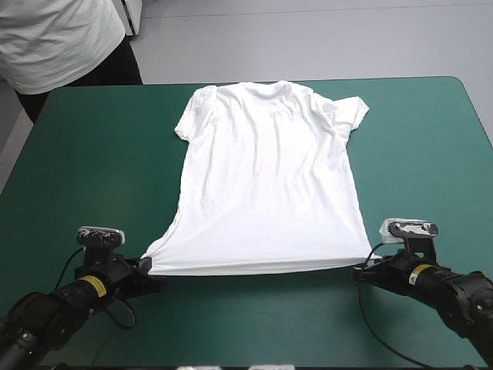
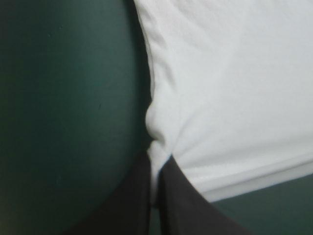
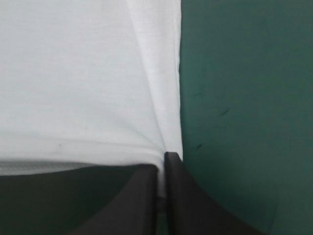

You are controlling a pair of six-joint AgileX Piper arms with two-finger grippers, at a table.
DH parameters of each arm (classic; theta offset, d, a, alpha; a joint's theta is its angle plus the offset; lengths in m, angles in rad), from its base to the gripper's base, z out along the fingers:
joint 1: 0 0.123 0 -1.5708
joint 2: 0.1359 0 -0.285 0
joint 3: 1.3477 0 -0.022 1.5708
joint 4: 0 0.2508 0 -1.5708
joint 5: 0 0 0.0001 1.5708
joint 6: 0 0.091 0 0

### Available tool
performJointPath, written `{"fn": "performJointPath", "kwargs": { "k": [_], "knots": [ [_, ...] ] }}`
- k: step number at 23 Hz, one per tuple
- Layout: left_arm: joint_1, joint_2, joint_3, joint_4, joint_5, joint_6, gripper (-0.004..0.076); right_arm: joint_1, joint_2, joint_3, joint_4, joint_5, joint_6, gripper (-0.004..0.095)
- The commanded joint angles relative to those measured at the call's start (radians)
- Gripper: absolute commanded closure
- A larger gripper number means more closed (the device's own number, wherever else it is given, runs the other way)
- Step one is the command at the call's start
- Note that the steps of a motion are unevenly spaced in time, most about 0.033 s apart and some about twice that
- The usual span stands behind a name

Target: Fold the cloth

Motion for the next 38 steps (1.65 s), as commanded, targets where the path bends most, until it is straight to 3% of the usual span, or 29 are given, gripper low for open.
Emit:
{"fn": "performJointPath", "kwargs": {
  "k": [1, 6, 8, 11, 12, 14, 15, 16, 17, 21, 23, 27, 31, 38],
  "knots": [
    [-0.004, -0.087, -0.008, 0.006, 0.065, -0.008, 0.0734, 0.003, -0.047, -0.022, -0.015, 0.022, 0.019, 0.0923],
    [-0.004, -0.145, 0.024, -0.039, 0.076, -0.008, 0.0732, 0.003, -0.075, 0.012, 0.022, 0.051, 0.024, 0.0917],
    [-0.004, -0.141, 0.024, -0.039, 0.054, -0.006, 0.0722, 0.003, -0.068, 0.012, 0.058, 0.090, -0.012, 0.0842],
    [-0.004, -0.136, 0.020, -0.050, 0.050, 0.010, 0.0592, 0.003, -0.054, 0.003, 0.094, 0.159, -0.021, 0.0569],
    [-0.004, -0.134, 0.014, -0.079, 0.064, 0.032, 0.0516, 0.003, -0.054, -0.002, 0.108, 0.180, -0.021, 0.0449],
    [-0.004, -0.126, -0.045, -0.137, 0.169, 0.068, 0.0276, 0.003, -0.054, -0.045, 0.150, 0.242, -0.015, 0.0218],
    [-0.004, -0.121, -0.109, -0.125, 0.233, 0.068, 0.0207, 0.003, -0.054, -0.100, 0.157, 0.265, -0.014, 0.0219],
    [-0.004, -0.117, -0.151, -0.106, 0.273, 0.068, 0.0197, 0.003, -0.054, -0.135, 0.151, 0.277, -0.004, 0.0239],
    [-0.004, -0.103, -0.240, -0.062, 0.316, 0.066, 0.0204, 0.003, -0.054, -0.215, 0.148, 0.282, -0.004, 0.0283],
    [-0.002, -0.007, -0.415, 0.001, 0.411, 0.042, 0.0232, 0.003, -0.048, -0.372, 0.114, 0.288, 0.038, 0.0305],
    [-0.002, 0.181, -0.609, 0.079, 0.470, 0.045, 0.0232, 0.003, 0.011, -0.548, 0.000, 0.363, 0.095, 0.0305],
    [-0.002, 0.509, -0.948, 0.192, 0.535, 0.056, 0.0232, -0.005, 0.208, -0.815, -0.115, 0.476, 0.082, 0.0305],
    [0.058, 0.771, -1.226, 0.163, 0.620, 0.095, 0.0232, -0.060, 0.394, -0.997, -0.109, 0.456, 0.029, 0.0330],
    [0.160, 1.060, -1.498, 0.045, 0.680, 0.172, 0.0232, -0.115, 0.574, -1.123, -0.079, 0.456, -0.015, 0.0332]
  ]
}}
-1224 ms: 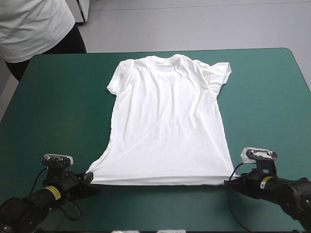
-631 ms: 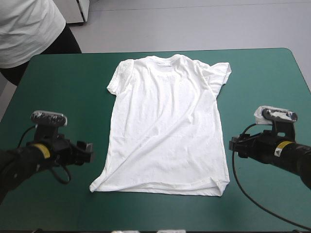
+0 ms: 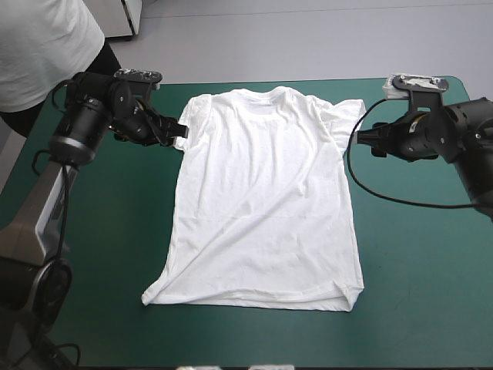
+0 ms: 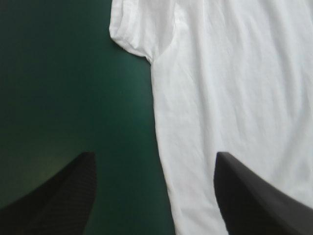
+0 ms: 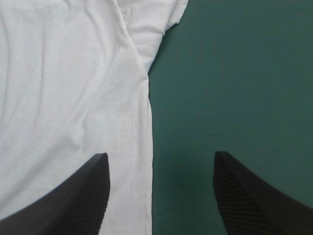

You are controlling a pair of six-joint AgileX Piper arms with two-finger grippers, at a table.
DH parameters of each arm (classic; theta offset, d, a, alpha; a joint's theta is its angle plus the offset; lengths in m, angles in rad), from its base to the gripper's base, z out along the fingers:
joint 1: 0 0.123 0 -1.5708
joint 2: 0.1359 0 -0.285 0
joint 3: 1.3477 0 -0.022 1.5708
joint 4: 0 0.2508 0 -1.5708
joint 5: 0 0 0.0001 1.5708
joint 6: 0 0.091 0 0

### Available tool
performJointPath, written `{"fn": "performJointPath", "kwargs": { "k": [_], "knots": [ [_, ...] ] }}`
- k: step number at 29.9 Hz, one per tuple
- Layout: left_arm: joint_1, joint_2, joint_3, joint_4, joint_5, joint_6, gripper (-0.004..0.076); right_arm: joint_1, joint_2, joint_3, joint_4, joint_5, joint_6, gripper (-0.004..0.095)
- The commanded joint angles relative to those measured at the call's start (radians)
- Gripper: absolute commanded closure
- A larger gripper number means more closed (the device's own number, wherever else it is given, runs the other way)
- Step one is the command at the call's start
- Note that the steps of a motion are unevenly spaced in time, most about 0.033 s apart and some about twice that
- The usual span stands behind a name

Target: Fold the cloth

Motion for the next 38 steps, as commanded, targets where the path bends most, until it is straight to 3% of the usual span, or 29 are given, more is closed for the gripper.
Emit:
{"fn": "performJointPath", "kwargs": {
  "k": [1, 9, 16, 24, 32, 35, 38],
  "knots": [
    [0.027, 0.058, -0.121, -0.026, 0.016, 0.007, 0.0232, -0.012, 0.024, -0.066, 0.014, -0.046, -0.033, 0.0332],
    [0.058, 0.233, -0.154, -0.094, 0.013, 0.040, 0.0232, -0.012, 0.066, -0.068, 0.021, -0.053, -0.040, 0.0333],
    [0.056, 0.332, -0.158, -0.100, -0.025, 0.044, 0.0236, -0.012, 0.068, -0.068, 0.012, -0.053, -0.047, 0.0400],
    [0.034, 0.396, -0.164, -0.118, -0.050, 0.071, 0.0328, -0.012, 0.070, -0.068, 0.012, -0.071, -0.061, 0.0401],
    [-0.001, 0.461, -0.164, -0.108, -0.033, 0.071, 0.0351, -0.012, 0.070, -0.068, 0.012, -0.073, -0.063, 0.0401],
    [-0.007, 0.482, -0.164, -0.108, -0.009, 0.071, 0.0463, -0.012, 0.070, -0.068, 0.012, -0.069, -0.066, 0.0401],
    [-0.007, 0.491, -0.164, -0.104, 0.000, 0.071, 0.0692, -0.012, 0.070, -0.068, 0.014, -0.057, -0.084, 0.0401]
  ]
}}
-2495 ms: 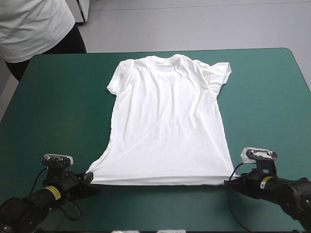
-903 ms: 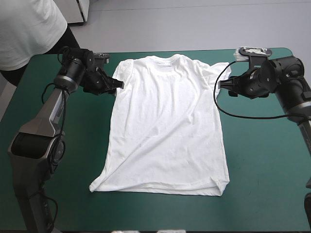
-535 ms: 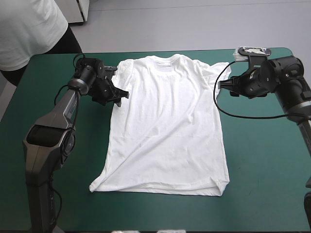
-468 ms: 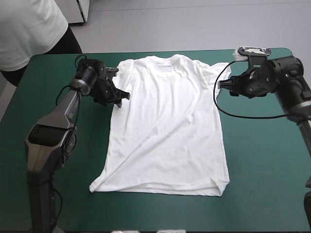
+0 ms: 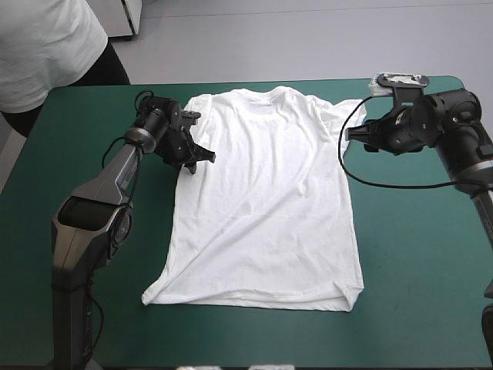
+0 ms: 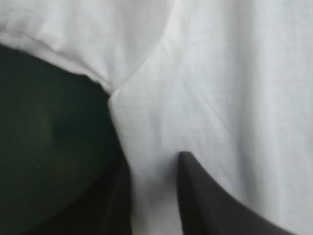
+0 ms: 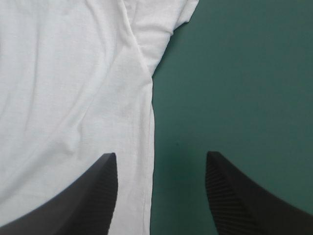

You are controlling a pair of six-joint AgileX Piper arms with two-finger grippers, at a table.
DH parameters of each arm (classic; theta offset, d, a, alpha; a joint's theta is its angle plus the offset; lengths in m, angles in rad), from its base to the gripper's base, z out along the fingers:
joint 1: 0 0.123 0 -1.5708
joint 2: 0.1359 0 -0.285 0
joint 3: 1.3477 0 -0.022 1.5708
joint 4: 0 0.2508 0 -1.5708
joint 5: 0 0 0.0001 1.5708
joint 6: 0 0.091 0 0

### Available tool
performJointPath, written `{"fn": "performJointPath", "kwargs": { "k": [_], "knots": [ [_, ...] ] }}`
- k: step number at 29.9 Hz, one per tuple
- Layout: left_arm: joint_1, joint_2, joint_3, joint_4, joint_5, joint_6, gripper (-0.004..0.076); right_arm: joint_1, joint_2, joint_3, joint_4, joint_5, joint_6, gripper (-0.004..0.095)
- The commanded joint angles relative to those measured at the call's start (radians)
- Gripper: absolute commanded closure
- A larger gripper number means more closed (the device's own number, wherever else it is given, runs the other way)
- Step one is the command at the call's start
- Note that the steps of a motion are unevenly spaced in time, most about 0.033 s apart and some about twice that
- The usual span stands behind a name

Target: Fold the cloth

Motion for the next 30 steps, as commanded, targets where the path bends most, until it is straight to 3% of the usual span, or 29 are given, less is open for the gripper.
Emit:
{"fn": "performJointPath", "kwargs": {
  "k": [1, 10, 23, 30],
  "knots": [
    [-0.010, -0.008, -0.003, -0.024, 0.017, 0.000, 0.0729, -0.006, -0.031, -0.033, -0.006, -0.024, -0.035, 0.0401],
    [-0.008, -0.008, -0.003, -0.024, 0.022, 0.000, 0.0734, -0.006, 0.076, -0.052, 0.066, 0.023, -0.078, 0.0388],
    [-0.008, -0.008, -0.003, -0.028, 0.010, 0.000, 0.0734, -0.006, 0.404, -0.295, 0.068, 0.115, -0.087, 0.0363],
    [-0.008, -0.008, -0.003, -0.028, 0.006, 0.000, 0.0734, 0.031, 0.511, -0.300, 0.073, 0.073, -0.083, 0.0364]
  ]
}}
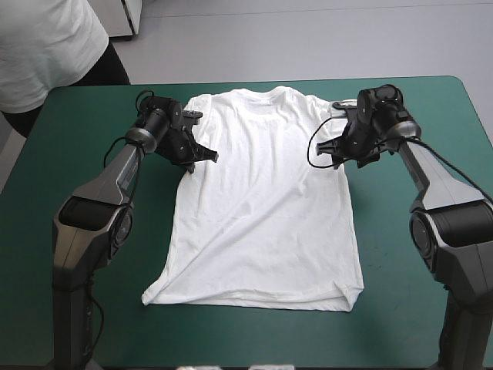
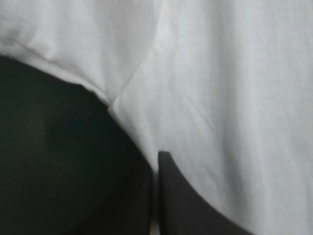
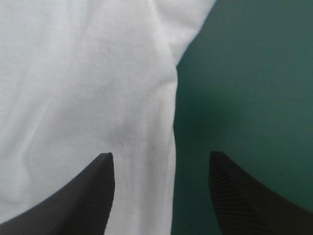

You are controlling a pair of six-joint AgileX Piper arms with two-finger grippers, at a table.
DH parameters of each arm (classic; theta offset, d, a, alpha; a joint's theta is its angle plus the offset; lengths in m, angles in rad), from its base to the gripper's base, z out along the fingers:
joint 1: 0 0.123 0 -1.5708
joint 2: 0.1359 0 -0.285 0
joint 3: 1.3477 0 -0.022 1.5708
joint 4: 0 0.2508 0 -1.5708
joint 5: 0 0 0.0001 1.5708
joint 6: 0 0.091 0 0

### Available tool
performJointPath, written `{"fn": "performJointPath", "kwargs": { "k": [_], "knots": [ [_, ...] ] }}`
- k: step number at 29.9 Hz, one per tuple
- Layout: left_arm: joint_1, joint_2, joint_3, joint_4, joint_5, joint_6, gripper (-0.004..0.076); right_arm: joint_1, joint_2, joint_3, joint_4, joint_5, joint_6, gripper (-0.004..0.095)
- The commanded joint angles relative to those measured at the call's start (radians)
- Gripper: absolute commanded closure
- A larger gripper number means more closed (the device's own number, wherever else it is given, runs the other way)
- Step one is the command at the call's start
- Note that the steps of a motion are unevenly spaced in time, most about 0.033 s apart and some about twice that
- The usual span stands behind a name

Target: Fold the cloth

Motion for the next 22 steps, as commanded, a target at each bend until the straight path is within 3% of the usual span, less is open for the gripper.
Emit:
{"fn": "performJointPath", "kwargs": {
  "k": [1, 12, 15, 20, 22],
  "knots": [
    [-0.006, -0.011, 0.002, -0.010, 0.006, 0.000, 0.0734, 0.020, -0.014, -0.035, 0.005, -0.054, -0.003, 0.0364],
    [-0.006, -0.011, 0.002, -0.013, 0.004, 0.000, 0.0734, 0.037, 0.093, -0.039, -0.045, -0.069, 0.106, 0.0405],
    [-0.006, -0.011, 0.002, -0.013, 0.000, 0.000, 0.0734, 0.037, 0.124, -0.039, -0.045, -0.040, 0.112, 0.0531],
    [-0.006, -0.011, 0.002, -0.013, 0.000, 0.000, 0.0734, 0.044, 0.176, -0.039, -0.043, 0.014, 0.102, 0.0884],
    [-0.006, -0.011, 0.002, -0.013, 0.000, 0.000, 0.0734, 0.046, 0.186, -0.039, -0.031, 0.027, 0.096, 0.0922]
  ]
}}
